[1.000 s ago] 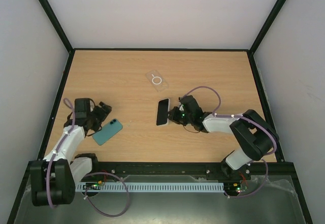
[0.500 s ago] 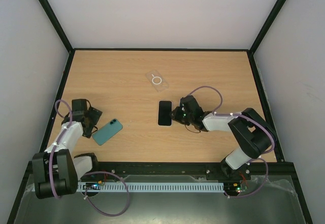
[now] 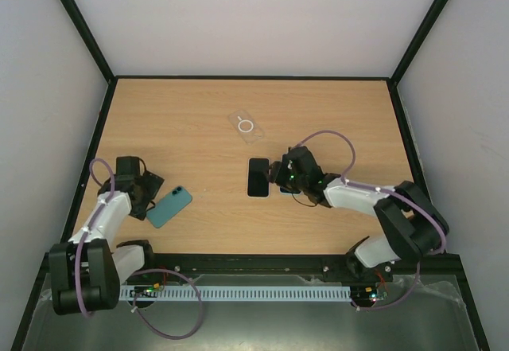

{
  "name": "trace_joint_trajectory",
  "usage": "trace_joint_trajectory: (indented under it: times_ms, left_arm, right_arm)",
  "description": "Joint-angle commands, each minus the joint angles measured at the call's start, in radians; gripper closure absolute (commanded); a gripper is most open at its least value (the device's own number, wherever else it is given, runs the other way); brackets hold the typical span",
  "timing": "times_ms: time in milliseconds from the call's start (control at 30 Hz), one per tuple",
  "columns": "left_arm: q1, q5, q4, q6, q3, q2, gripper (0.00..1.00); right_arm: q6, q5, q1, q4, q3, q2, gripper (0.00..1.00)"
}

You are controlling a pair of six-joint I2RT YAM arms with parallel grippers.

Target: Put the phone into the phone case

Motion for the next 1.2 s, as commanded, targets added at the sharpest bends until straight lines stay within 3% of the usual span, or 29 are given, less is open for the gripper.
trace_joint_trajectory:
  times_ms: [0,100,400,633,833,1167]
  left_arm:
    - [-0.046,0.095,-0.095,-0.055,-0.070,-0.011,0.01]
    - [-0.086,0.129,-0.106,-0.084,-0.086,-0.019,0.01]
    - [-0.355,0.119,-0.050,-0.243,-0.087,-0.057,0.01]
    - [-0.588,0.072,0.033,-0.385,-0.043,0.011,0.03]
    - [-0.786,-0.038,0.003,-0.399,0.090,0.142,0.03]
    - [-0.877,-0.215,-0.195,-0.324,0.263,0.322,0.03]
  right_arm:
    - [0.000,-0.002,-0.004,-0.033,-0.029,-0.110,0.42]
    - [0.003,0.000,-0.004,-0.063,-0.040,-0.166,0.41]
    - [0.028,-0.007,-0.004,-0.072,-0.085,-0.270,0.40]
    - [0.028,-0.008,-0.003,-0.088,-0.106,-0.316,0.40]
    - [0.040,0.003,-0.003,-0.089,-0.147,-0.381,0.39]
    - [0.025,0.011,-0.003,-0.099,-0.163,-0.417,0.39]
